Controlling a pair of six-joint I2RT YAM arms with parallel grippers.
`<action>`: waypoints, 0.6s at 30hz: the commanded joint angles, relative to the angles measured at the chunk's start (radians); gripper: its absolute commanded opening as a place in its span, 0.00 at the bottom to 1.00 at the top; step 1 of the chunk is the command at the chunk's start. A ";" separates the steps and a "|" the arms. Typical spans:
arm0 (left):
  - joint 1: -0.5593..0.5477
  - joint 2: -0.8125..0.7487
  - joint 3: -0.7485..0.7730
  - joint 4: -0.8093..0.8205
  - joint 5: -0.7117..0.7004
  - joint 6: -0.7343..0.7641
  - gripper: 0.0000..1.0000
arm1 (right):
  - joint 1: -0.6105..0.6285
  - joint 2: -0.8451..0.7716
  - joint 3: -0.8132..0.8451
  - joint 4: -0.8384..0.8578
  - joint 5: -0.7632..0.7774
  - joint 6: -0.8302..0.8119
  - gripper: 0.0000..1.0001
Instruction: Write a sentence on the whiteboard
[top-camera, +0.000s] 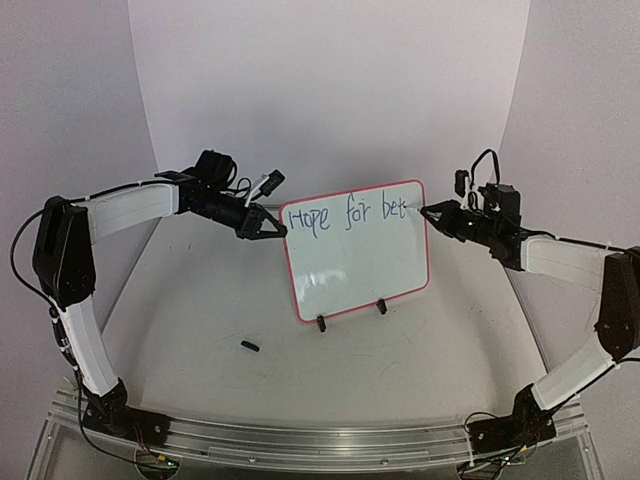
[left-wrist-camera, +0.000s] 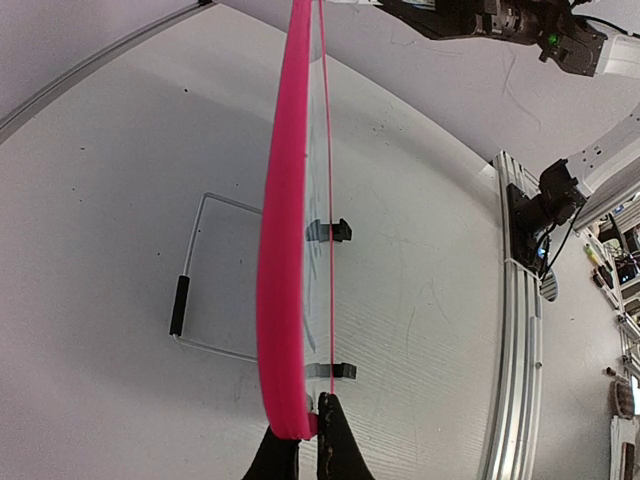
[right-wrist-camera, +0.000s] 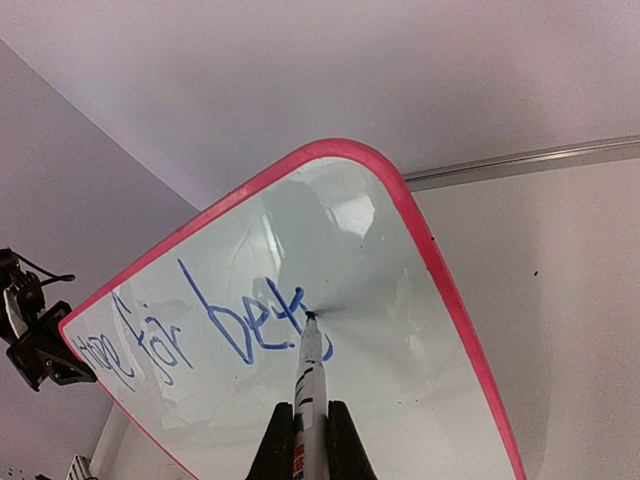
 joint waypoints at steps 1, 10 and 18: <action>-0.037 0.028 -0.017 -0.135 -0.080 0.073 0.00 | -0.002 -0.012 0.028 0.024 0.082 0.006 0.00; -0.037 0.026 -0.017 -0.135 -0.080 0.074 0.00 | -0.002 -0.032 0.027 0.027 0.075 0.003 0.00; -0.036 0.028 -0.018 -0.135 -0.084 0.073 0.00 | -0.002 -0.109 0.007 0.021 0.046 0.013 0.00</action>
